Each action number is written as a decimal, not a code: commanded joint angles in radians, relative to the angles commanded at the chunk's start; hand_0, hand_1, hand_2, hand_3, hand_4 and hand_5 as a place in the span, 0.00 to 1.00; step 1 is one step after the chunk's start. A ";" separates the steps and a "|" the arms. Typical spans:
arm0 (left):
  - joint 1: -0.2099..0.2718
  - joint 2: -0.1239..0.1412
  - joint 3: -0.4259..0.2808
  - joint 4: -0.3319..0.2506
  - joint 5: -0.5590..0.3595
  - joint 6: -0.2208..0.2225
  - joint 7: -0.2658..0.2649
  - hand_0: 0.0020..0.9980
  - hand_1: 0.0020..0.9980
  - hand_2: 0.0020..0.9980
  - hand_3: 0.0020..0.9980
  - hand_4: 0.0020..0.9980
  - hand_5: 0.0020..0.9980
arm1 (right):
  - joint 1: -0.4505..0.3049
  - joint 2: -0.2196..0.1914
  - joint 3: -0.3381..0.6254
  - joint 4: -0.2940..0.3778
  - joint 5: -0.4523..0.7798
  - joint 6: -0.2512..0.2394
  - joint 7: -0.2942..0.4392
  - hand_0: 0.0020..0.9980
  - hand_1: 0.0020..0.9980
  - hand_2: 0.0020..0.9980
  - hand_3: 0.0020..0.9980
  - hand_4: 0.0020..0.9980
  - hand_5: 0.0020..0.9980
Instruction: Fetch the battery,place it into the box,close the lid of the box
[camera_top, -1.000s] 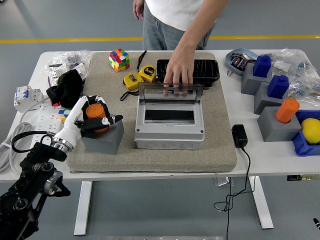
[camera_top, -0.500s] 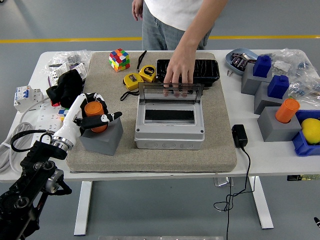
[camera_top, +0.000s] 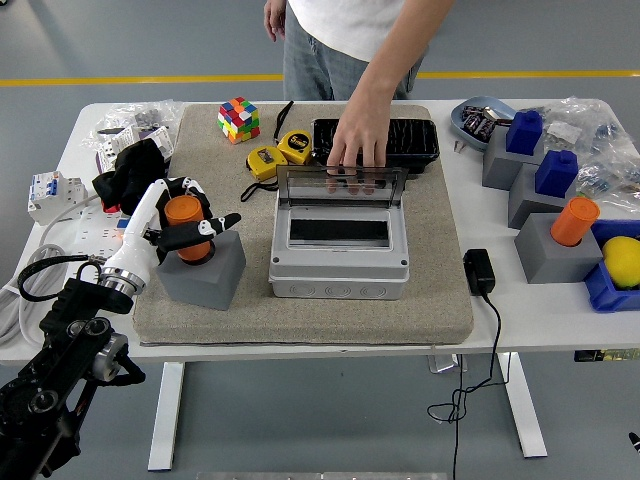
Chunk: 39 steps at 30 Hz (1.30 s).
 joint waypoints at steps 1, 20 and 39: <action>-0.005 0.003 0.002 -0.003 -0.005 0.009 -0.003 0.04 0.06 0.10 0.10 1.00 0.00 | 0.000 0.000 0.001 0.000 -0.001 0.000 0.000 0.91 0.91 0.86 0.90 1.00 1.00; -0.197 0.173 0.178 -0.161 0.502 0.212 0.086 0.04 0.00 0.01 0.00 1.00 0.46 | 0.002 -0.008 0.017 -0.004 -0.014 0.000 -0.002 0.91 0.91 0.86 0.90 1.00 1.00; -0.367 0.238 0.583 -0.117 0.779 0.241 0.176 0.04 0.00 0.00 0.00 0.91 0.76 | 0.015 -0.015 0.085 -0.013 -0.064 -0.001 -0.006 0.91 0.91 0.86 0.90 1.00 1.00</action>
